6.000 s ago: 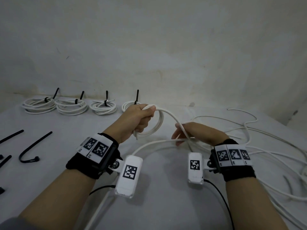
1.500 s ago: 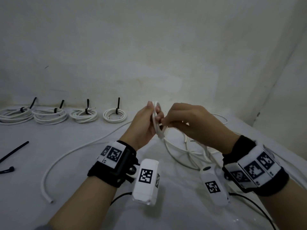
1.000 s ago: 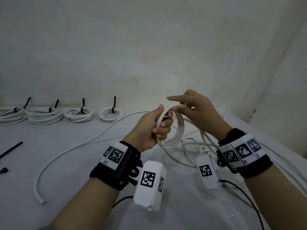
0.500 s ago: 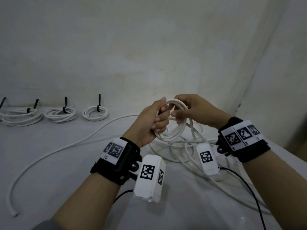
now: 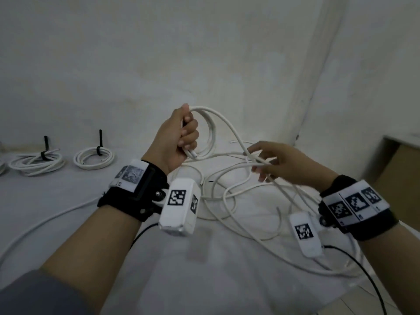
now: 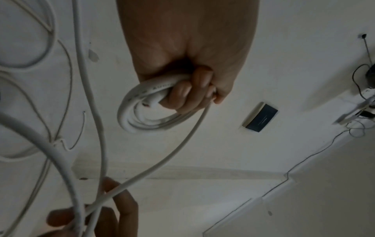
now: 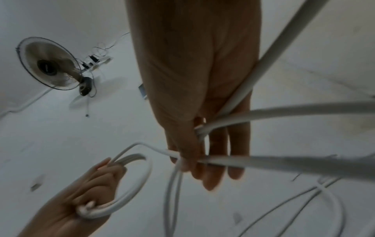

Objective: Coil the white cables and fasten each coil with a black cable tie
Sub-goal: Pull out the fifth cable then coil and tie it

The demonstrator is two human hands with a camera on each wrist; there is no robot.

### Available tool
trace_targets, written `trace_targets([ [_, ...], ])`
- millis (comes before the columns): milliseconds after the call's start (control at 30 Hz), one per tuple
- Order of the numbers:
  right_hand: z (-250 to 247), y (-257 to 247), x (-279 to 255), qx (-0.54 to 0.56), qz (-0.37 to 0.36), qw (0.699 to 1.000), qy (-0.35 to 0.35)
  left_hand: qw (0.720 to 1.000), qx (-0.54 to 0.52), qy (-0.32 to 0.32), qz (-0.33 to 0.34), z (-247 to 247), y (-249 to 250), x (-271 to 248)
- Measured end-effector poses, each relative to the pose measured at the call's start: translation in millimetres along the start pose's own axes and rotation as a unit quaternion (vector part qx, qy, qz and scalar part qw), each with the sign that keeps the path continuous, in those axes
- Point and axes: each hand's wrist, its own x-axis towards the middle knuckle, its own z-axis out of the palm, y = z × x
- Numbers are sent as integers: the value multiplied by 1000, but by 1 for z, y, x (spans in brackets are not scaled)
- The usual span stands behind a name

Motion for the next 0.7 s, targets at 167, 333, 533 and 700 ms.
trace_targets([
  [167,-49,26,14,20,1,984,179,994,-84,27,72,-8,27,11],
  [333,-73,66,14,0,29,955,295,976,-151,69,143,-49,53,2],
  [533,-45,77,30,-73,34,968,237,979,-119,94,138,-77,44,-15],
  [700,-13,85,46,-186,89,975,78,978,-113,107,141,-89,40,-28],
])
